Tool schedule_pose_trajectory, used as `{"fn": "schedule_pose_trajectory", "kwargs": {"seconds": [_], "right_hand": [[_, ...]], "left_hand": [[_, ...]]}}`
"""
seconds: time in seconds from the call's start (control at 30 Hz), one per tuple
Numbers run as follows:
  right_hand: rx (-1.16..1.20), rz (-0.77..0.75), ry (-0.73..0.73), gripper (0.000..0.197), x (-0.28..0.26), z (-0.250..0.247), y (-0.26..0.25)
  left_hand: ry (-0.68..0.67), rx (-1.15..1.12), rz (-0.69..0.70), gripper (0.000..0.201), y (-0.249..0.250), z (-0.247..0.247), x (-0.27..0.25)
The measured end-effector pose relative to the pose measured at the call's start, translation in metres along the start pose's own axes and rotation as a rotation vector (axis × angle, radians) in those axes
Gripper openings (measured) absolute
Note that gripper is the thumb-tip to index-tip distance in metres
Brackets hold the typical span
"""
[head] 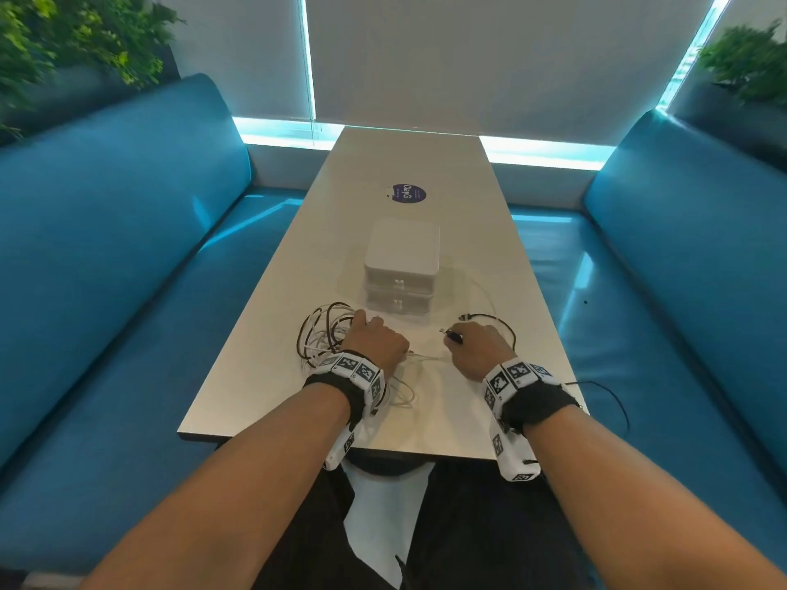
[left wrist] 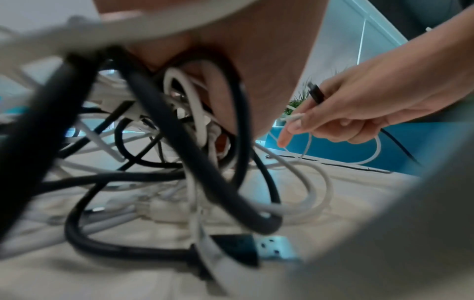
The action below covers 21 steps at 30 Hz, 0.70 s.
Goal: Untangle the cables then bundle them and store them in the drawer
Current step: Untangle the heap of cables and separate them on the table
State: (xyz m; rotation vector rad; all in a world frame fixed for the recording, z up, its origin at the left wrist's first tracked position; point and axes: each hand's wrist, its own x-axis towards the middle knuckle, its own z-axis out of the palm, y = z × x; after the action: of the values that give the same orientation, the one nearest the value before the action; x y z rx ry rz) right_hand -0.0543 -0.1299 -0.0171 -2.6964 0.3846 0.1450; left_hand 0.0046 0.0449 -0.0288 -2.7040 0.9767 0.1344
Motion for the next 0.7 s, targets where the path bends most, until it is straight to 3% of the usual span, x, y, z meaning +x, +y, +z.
{"fn": "schedule_pose_trajectory", "kwargs": {"seconds": [0.23,0.43,0.53,0.7], "right_hand": [[0.001,-0.116,-0.128,0.029,-0.001,0.021,-0.029],[0.017,-0.068,-0.118,0.024,-0.001,0.031,-0.026],[-0.011,-0.068,-0.143,0.025,0.001,0.023,-0.02],[-0.066,-0.029,-0.118,0.026,0.007,-0.001,-0.002]], "left_hand": [[0.045,-0.052,-0.014,0.023,0.002,0.002,-0.004],[0.059,-0.139,-0.021,0.02,-0.001,0.005,-0.003],[0.029,-0.154,-0.021,0.027,-0.003,0.004,-0.002],[0.015,-0.112,-0.04,0.021,-0.005,-0.003,0.001]]}}
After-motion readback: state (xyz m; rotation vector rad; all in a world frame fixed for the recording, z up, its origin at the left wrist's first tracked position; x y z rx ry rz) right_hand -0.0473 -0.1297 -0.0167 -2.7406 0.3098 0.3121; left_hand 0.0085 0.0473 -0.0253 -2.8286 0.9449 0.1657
